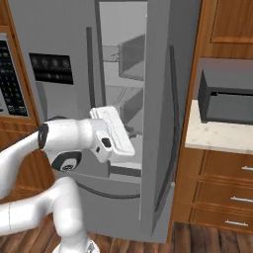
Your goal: Take the lemon wedge from the fridge and place it on the plate with fish on the dining counter.
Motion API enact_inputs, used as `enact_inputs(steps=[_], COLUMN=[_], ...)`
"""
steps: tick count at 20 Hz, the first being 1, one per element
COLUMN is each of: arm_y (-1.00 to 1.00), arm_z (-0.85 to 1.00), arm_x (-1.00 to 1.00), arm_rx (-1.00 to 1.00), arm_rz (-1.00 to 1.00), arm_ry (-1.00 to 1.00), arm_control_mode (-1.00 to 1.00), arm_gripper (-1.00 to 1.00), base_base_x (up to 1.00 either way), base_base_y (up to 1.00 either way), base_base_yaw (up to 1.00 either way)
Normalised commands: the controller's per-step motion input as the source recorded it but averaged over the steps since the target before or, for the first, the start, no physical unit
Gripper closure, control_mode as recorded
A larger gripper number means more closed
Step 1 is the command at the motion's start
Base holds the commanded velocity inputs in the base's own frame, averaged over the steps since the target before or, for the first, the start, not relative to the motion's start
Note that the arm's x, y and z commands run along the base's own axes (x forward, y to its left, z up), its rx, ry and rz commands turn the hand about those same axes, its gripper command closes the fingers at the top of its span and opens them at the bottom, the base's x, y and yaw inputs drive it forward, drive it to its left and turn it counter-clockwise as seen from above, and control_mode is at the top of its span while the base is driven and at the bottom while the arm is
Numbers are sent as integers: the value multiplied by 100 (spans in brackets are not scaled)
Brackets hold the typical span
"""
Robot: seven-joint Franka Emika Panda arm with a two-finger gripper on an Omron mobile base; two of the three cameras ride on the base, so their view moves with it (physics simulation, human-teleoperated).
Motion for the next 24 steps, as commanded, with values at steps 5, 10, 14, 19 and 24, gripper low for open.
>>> enact_inputs(steps=[5, 10, 14, 19, 24], arm_y=[100, 34, -9, -34, -57], arm_z=[21, 34, 4, 1, 0], arm_x=[9, 68, 100, 100, 95], arm_rx=[0, 0, 7, 13, 9], arm_rz=[1, -5, -3, -5, -3], arm_ry=[-8, -4, 24, 45, 40], arm_control_mode=[-100, -100, -100, -100, -100], arm_gripper=[-100, -100, -100, -100, -100], base_base_x=[0, 0, 0, 0, 0], base_base_y=[0, 0, 0, 0, 0], base_base_yaw=[0, 0, 0, 0, 0])
